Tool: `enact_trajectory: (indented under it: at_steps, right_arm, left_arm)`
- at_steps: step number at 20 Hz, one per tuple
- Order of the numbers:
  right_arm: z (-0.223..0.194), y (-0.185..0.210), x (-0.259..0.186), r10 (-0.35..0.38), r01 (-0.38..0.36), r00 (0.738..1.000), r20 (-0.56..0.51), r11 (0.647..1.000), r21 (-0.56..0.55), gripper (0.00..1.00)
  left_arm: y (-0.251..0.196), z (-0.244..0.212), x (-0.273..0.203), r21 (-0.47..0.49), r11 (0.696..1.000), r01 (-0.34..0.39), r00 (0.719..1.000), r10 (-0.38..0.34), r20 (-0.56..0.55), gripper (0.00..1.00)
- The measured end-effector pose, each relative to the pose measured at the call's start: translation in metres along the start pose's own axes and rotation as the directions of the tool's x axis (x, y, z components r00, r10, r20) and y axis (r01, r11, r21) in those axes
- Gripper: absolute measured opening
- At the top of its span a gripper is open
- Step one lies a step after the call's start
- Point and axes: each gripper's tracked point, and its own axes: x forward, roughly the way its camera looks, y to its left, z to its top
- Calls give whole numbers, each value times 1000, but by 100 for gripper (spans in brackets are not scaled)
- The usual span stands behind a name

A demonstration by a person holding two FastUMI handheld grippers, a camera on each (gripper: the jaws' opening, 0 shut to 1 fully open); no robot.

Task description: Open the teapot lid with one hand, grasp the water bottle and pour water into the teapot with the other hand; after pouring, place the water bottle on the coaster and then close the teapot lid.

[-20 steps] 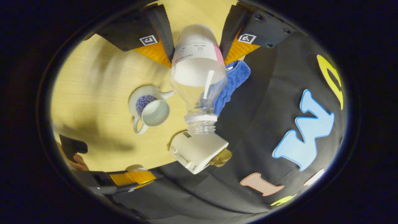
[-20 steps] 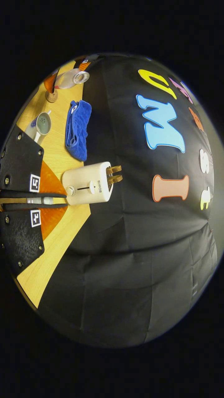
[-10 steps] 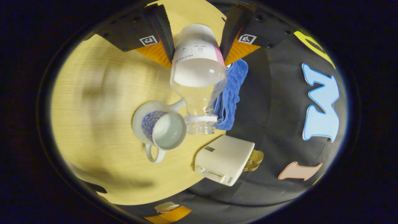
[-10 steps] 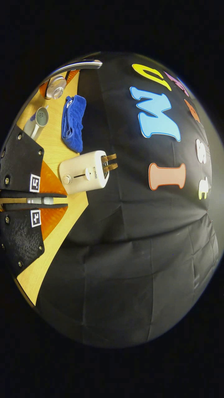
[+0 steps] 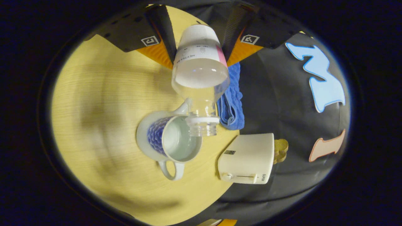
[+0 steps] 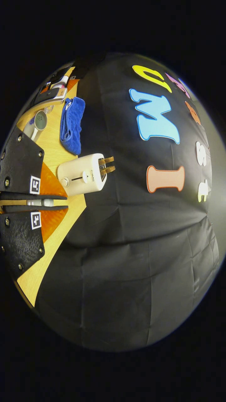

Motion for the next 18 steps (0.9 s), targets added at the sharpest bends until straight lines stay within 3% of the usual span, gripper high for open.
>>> enact_trajectory:
  at_steps: [8,13,18]
  right_arm:
    - [3,-3,-1,12,-12,1000,2,999,37,6]
    - [6,-1,-4,22,-22,1000,9,999,43,6]
    - [8,4,-5,28,-28,999,19,999,27,6]
  left_arm:
    - [18,10,-13,128,991,-31,998,37,-47,81]
    - [37,3,-18,239,968,-74,990,100,-102,81]
    - [40,3,-20,301,951,-74,986,115,-122,81]
